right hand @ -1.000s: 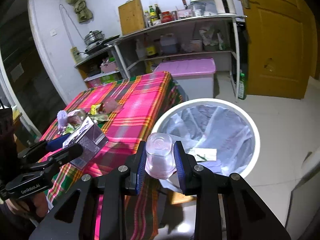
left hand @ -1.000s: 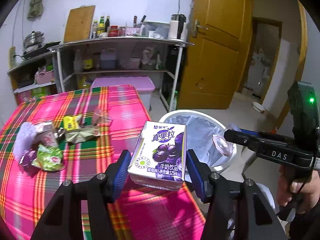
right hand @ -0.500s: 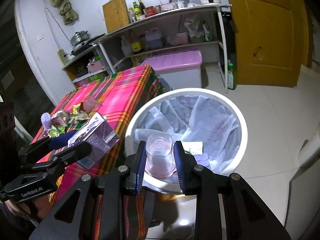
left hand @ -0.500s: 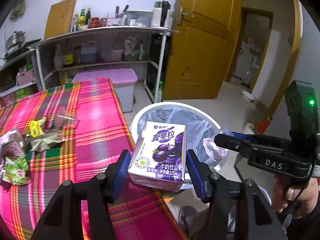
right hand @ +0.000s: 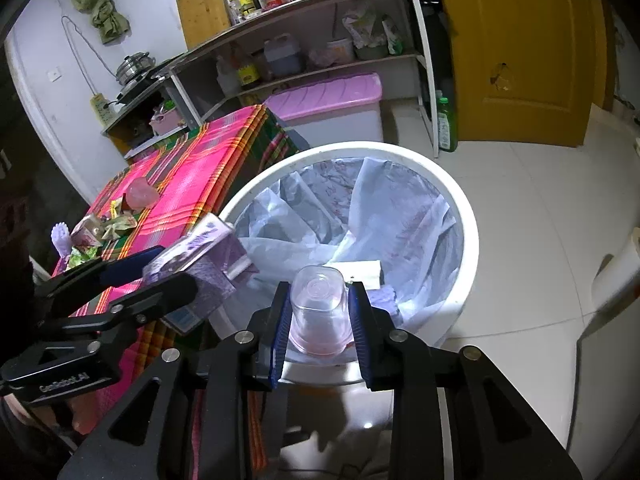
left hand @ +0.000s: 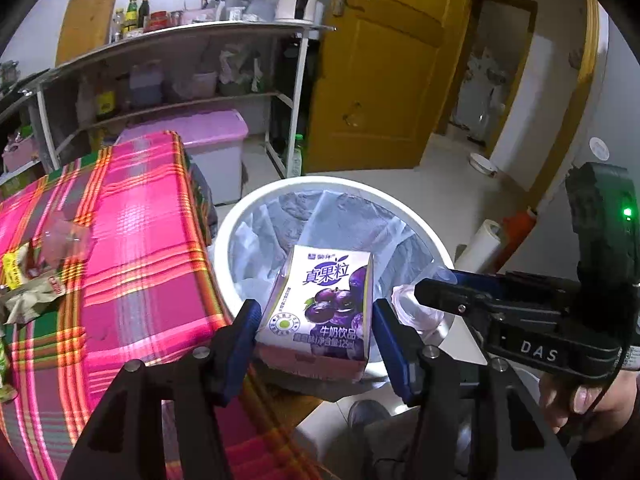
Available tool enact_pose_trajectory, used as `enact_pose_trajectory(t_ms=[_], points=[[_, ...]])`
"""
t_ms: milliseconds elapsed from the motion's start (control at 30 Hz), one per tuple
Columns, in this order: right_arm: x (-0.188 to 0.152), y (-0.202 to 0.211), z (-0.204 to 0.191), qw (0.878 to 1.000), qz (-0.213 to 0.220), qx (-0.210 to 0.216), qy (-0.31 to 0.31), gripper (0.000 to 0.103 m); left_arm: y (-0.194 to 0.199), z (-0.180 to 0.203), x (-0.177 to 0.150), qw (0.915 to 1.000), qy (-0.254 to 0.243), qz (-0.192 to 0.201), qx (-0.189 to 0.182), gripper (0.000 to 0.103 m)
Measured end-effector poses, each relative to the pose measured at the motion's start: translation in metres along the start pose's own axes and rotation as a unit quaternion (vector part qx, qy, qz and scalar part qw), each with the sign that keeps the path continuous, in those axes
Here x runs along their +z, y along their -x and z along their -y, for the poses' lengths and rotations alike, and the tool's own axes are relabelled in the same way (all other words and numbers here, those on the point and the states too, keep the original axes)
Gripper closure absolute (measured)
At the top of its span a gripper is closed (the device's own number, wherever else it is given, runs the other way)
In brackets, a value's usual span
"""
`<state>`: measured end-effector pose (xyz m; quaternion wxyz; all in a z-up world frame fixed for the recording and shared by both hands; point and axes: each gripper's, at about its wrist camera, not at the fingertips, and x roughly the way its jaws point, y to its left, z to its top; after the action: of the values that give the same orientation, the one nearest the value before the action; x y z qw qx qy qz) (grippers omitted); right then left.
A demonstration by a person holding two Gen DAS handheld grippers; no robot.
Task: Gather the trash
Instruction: 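Carry carton and cup over the bin and open both tools to drop them, then move both open tools back over the table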
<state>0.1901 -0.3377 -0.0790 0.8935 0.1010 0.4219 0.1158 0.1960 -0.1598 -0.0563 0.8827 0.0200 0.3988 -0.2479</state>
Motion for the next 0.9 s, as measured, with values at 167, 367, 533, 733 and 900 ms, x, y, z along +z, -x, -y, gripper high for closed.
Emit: enact_pose_trajectory(t_ms=[167, 367, 533, 733, 900], points=[[0.000, 0.001, 0.001, 1.000, 0.001, -0.002, 0.002, 0.057, -0.006, 0.000, 0.000, 1.0000, 0.001, -0.008, -0.005, 0.046], [0.000, 0.008, 0.001, 1.000, 0.011, -0.005, 0.000, 0.057, 0.006, -0.003, -0.002, 1.0000, 0.006, 0.005, -0.006, 0.046], [0.000, 0.022, -0.009, 1.000, 0.026, 0.000, 0.008, 0.057, 0.023, -0.008, -0.005, 0.9996, 0.021, 0.019, -0.005, 0.046], [0.000, 0.040, -0.027, 0.998, 0.046, 0.010, 0.029, 0.057, 0.055, -0.015, -0.013, 0.9982, 0.038, 0.047, 0.004, 0.046], [-0.002, 0.052, -0.048, 0.997, 0.057, 0.017, 0.046, 0.057, 0.079, -0.024, -0.022, 0.9966, 0.048, 0.065, 0.015, 0.046]])
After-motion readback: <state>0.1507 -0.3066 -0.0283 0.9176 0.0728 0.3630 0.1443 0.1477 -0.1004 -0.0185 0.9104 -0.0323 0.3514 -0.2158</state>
